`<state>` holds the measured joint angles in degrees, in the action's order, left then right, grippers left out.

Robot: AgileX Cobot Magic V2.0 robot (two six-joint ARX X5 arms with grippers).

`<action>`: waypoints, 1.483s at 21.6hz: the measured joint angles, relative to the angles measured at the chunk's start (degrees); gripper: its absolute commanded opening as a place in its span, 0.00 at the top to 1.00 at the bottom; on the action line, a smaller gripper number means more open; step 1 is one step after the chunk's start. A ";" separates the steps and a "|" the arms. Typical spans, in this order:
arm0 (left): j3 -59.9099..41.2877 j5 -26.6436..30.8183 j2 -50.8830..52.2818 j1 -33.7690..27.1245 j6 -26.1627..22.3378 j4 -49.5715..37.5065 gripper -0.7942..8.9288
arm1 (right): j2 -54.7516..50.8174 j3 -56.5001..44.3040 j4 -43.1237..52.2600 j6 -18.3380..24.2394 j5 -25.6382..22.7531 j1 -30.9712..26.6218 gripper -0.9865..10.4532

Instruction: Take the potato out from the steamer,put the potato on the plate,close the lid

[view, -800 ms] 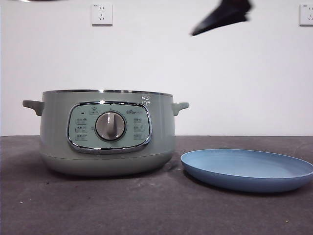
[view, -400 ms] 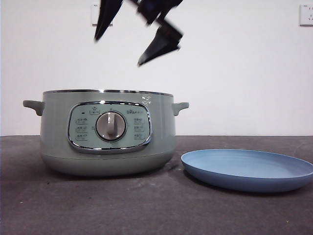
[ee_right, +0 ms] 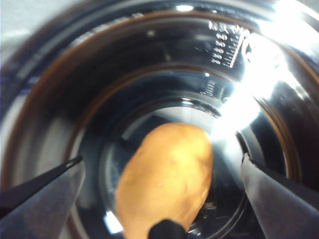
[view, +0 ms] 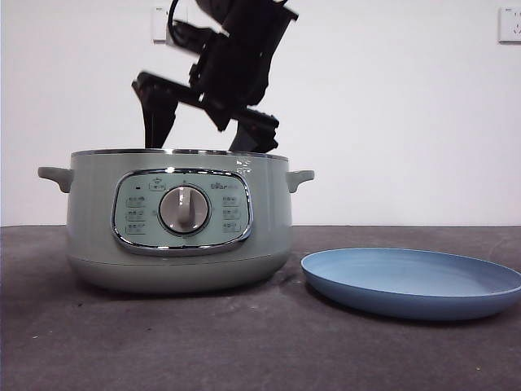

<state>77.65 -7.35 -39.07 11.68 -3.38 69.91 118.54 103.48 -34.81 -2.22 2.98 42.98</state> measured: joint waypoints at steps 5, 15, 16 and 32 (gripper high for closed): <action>0.00 -0.04 0.04 0.00 0.00 0.02 0.93 | 2.16 0.00 1.36 0.20 -1.70 0.57 0.34; 0.00 -0.04 0.09 0.00 0.00 0.07 0.93 | 4.39 0.00 1.86 0.33 -3.19 0.90 0.84; 0.00 -0.04 0.09 0.00 0.00 0.04 0.93 | 4.39 0.00 1.86 0.33 -3.10 0.90 0.91; 0.00 -4.50 -0.13 0.00 -0.02 -3.19 0.93 | -25.22 0.39 -16.13 2.25 -10.71 -0.81 0.93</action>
<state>77.65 -11.86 -39.20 11.68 -3.40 66.72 93.32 103.88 -50.94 0.03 -7.73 42.17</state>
